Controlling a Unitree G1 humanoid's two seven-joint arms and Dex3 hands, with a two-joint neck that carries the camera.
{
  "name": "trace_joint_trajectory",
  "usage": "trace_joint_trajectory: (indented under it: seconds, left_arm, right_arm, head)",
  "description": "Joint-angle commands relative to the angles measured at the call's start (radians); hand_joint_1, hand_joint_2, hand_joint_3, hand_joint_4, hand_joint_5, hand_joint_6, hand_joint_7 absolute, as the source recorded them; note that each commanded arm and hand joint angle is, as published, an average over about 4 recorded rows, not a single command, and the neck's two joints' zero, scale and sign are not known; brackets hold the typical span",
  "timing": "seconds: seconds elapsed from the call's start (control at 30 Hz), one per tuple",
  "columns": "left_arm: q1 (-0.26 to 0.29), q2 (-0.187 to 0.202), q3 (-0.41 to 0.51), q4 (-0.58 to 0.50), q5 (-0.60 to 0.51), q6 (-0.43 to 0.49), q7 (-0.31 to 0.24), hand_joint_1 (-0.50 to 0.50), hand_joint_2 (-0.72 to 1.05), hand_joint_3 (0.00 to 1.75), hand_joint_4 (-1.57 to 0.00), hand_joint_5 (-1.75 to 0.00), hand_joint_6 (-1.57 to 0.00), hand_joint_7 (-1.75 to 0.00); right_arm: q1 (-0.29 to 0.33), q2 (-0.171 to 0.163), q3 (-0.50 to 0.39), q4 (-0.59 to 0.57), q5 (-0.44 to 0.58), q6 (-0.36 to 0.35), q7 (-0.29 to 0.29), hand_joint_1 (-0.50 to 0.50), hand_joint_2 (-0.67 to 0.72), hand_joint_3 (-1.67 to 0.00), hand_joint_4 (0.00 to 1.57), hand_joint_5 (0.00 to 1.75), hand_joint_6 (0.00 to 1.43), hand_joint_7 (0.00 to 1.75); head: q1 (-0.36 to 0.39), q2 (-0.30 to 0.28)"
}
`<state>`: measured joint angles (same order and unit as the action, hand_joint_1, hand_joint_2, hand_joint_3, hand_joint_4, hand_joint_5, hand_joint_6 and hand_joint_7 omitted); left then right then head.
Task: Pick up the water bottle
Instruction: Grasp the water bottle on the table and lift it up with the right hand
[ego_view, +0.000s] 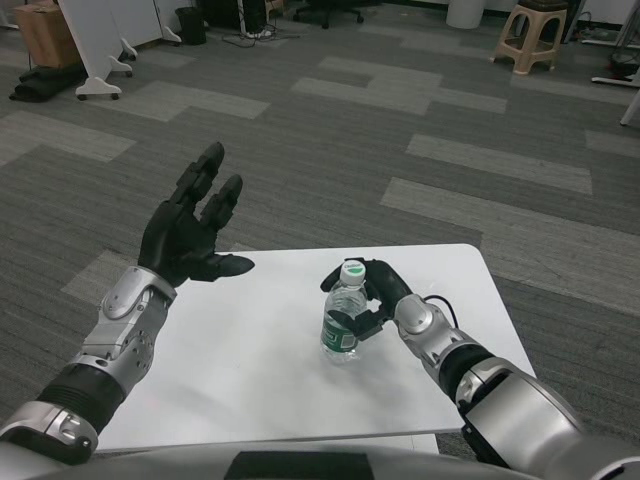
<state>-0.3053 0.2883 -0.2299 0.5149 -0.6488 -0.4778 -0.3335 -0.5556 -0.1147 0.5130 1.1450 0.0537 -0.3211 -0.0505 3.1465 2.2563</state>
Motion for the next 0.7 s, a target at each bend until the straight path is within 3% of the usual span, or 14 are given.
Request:
trace_joint_trajectory:
  seconds: [0.03,0.4,0.7]
  left_arm:
    - [-0.012,0.009,0.003,0.007,-0.011,-0.007,0.004,-0.50,0.34,0.09,0.00,0.00,0.00,0.00]
    - [-0.012,0.009,0.005,0.007,-0.010,-0.007,0.004,-0.50,0.34,0.09,0.00,0.00,0.00,0.00]
    - [-0.011,0.009,0.006,0.007,-0.011,-0.007,0.004,-0.50,0.34,0.09,0.00,0.00,0.00,0.00]
  right_arm:
    - [-0.002,-0.013,-0.011,-0.044,0.001,-0.019,0.012,-0.46,-0.54,-1.35,1.57,1.65,1.34,0.91]
    - [0.039,-0.072,-0.018,-0.230,-0.017,-0.018,0.058,-0.46,-0.54,-1.35,1.53,1.65,1.31,0.91]
    - [0.076,-0.122,-0.097,-0.399,-0.071,0.004,0.126,-0.46,-0.54,-1.35,1.51,1.65,1.31,0.91]
  head:
    - [-0.002,0.002]
    - [-0.001,0.005]
    - [-0.005,0.007]
